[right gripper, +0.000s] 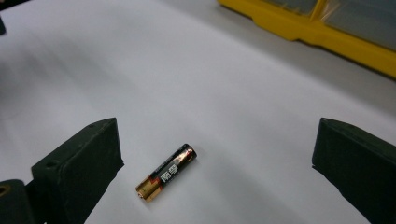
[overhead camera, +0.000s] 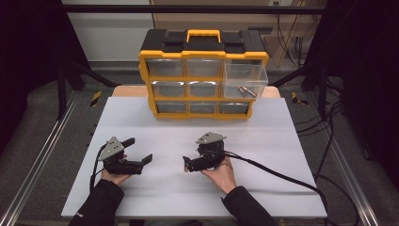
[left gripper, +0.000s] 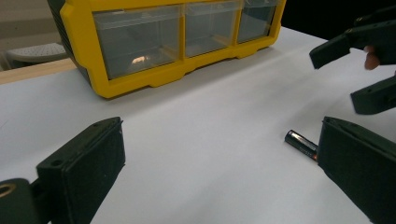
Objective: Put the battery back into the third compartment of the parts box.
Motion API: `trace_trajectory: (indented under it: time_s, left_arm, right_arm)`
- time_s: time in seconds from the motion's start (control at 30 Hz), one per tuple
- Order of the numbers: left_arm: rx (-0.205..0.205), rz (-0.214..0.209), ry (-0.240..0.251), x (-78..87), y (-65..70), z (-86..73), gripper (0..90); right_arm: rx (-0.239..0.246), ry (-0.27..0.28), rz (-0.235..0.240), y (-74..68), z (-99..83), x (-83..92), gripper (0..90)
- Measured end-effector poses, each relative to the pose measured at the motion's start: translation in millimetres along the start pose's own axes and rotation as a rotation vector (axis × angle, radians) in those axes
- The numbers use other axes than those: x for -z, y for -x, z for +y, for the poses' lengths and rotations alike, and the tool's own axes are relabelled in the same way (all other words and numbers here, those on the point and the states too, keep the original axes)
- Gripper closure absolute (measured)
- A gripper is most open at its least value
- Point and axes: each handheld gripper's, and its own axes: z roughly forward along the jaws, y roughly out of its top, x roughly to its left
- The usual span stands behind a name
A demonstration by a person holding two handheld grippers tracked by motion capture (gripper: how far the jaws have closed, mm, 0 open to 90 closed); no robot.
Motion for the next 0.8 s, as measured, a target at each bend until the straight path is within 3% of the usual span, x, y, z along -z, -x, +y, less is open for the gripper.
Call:
trace_trajectory:
  time_s: [0.37, 0.63, 0.8]
  left_arm:
    - [0.0, 0.0, -0.002, -0.3, -0.1, -0.2, 0.7]
    - [0.002, -0.001, -0.001, 0.0, -0.2, 0.0, 0.7]
    - [0.001, -0.001, -0.001, 0.0, 0.0, 0.0, 0.7]
  right_arm:
    - [-0.006, -0.079, 0.036, -4.2, -15.7, -27.4, 7.7]
    - [0.027, -0.125, 0.068, -5.2, -23.3, -35.6, 24.0]
    - [0.021, -0.148, 0.108, -5.0, -23.8, -36.3, 38.7]
